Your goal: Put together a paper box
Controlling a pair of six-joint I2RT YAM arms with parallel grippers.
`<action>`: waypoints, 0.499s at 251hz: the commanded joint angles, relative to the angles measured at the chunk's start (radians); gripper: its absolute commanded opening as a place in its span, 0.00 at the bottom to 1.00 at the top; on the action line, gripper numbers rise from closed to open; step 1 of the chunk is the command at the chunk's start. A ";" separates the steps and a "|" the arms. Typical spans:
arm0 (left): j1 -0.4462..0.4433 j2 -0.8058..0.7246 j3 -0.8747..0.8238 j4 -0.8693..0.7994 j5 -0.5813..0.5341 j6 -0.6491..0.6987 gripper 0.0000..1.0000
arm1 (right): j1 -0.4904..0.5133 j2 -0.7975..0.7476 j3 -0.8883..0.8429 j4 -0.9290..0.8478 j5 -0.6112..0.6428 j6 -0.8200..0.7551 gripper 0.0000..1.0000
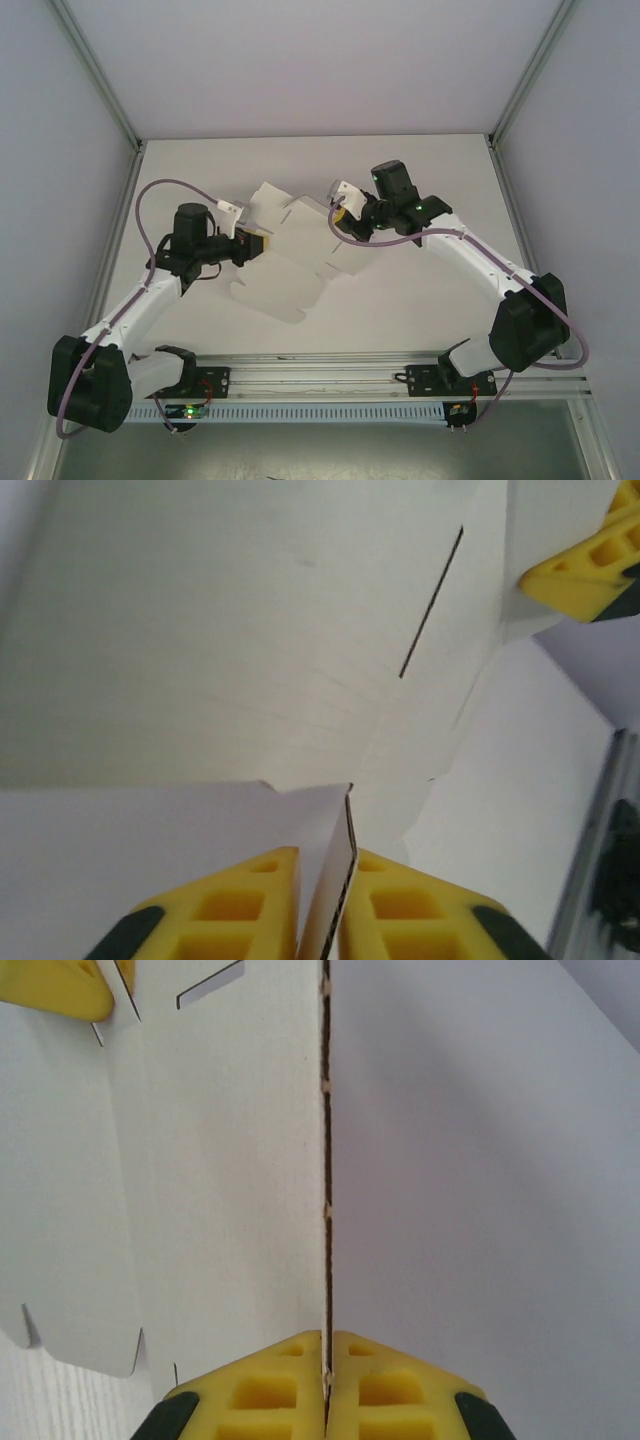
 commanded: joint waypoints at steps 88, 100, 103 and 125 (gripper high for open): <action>-0.243 0.083 0.120 -0.078 -0.474 -0.043 0.10 | 0.244 -0.007 0.032 0.030 0.307 0.058 0.00; -0.244 0.087 0.115 -0.038 -0.483 -0.101 0.10 | 0.271 -0.009 0.018 0.029 0.334 0.030 0.00; -0.245 0.088 0.115 -0.032 -0.482 -0.112 0.10 | 0.277 -0.009 0.016 0.030 0.341 0.024 0.00; -0.247 0.094 0.104 0.022 -0.459 -0.185 0.08 | 0.308 -0.002 0.008 0.022 0.372 0.016 0.00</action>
